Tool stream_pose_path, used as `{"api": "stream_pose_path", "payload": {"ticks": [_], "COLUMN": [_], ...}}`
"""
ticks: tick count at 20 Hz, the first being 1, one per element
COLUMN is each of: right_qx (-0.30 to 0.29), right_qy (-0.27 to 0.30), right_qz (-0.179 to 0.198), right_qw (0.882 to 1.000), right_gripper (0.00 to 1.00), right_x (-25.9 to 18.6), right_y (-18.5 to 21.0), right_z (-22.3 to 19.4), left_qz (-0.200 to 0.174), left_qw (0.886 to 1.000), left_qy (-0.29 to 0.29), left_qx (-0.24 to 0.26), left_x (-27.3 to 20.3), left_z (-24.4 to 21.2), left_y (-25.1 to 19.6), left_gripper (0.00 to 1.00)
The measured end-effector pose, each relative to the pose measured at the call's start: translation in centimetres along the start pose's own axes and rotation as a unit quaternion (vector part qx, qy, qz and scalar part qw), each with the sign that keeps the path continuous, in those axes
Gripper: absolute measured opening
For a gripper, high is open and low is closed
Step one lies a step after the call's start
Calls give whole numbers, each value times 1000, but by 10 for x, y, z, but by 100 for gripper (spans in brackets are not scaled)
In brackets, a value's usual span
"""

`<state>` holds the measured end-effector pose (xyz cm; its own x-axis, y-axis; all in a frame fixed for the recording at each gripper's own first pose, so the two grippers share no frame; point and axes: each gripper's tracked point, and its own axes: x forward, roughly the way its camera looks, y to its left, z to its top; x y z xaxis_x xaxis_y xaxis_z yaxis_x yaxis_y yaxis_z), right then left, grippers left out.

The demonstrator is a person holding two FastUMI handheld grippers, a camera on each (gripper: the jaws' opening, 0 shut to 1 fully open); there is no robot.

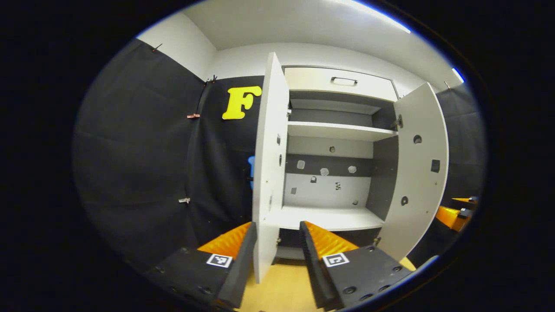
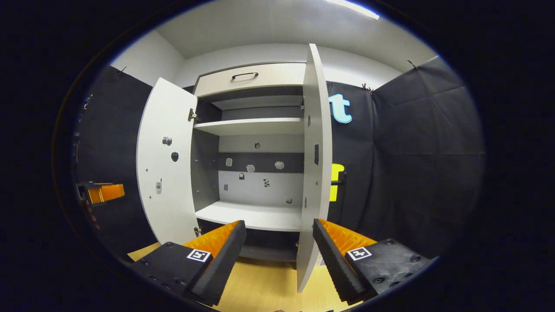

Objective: Open the right door of the double-door shoe cabinet with the right hand, and open the left door with the left hand.

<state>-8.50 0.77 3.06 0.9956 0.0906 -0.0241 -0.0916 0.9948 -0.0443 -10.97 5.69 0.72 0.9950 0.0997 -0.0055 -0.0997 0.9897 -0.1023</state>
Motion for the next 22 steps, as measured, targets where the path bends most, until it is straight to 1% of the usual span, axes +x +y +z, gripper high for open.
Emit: {"api": "stream_pose_path", "payload": {"ticks": [1, 2, 3, 4, 5, 6, 7, 10, 14, 19, 22], "right_qx": [5, 12, 17, 21, 24, 26, 25, 24, 28, 32, 35], "right_qy": [-1, -1, 1, 2, -2, -4, -2, 6, 23, 30, 23], "right_qz": [-1, -2, -6, -8, -10, -14, -19, -31, -47, -61, -57], "right_qw": [1000, 1000, 1000, 1000, 1000, 1000, 1000, 999, 998, 997, 997], "right_gripper": [98, 98, 98, 98, 98, 98, 98, 98, 98, 98, 99], "right_x": [-4, -8, -13, -17, -20, -23, -27, -37, -44, -45, -36], "right_y": [-1, -1, -1, -2, -1, -1, -1, 1, 9, 14, 21], "right_z": [2, 1, -1, -3, -4, -5, -6, -17, -37, -48, -42], "left_qz": [-7, -12, -16, -19, -21, -24, -29, -37, -53, -62, -65], "left_qw": [1000, 1000, 1000, 1000, 1000, 1000, 1000, 999, 998, 998, 997], "left_qy": [3, 6, 7, 7, 4, 3, 6, 18, 24, 1, -7], "left_qx": [-6, -9, -9, -5, 0, 6, 10, 30, 39, 33, 48], "left_x": [-4, -6, -9, -10, -10, -9, -9, -8, -4, -5, -4], "left_z": [-4, -6, -8, -9, -10, -11, -15, -30, -44, -41, -37], "left_y": [-11, -19, -27, -33, -36, -38, -40, -36, -35, -34, -33], "left_gripper": [80, 87, 96, 95, 93, 93, 95, 95, 95, 95, 95]}}
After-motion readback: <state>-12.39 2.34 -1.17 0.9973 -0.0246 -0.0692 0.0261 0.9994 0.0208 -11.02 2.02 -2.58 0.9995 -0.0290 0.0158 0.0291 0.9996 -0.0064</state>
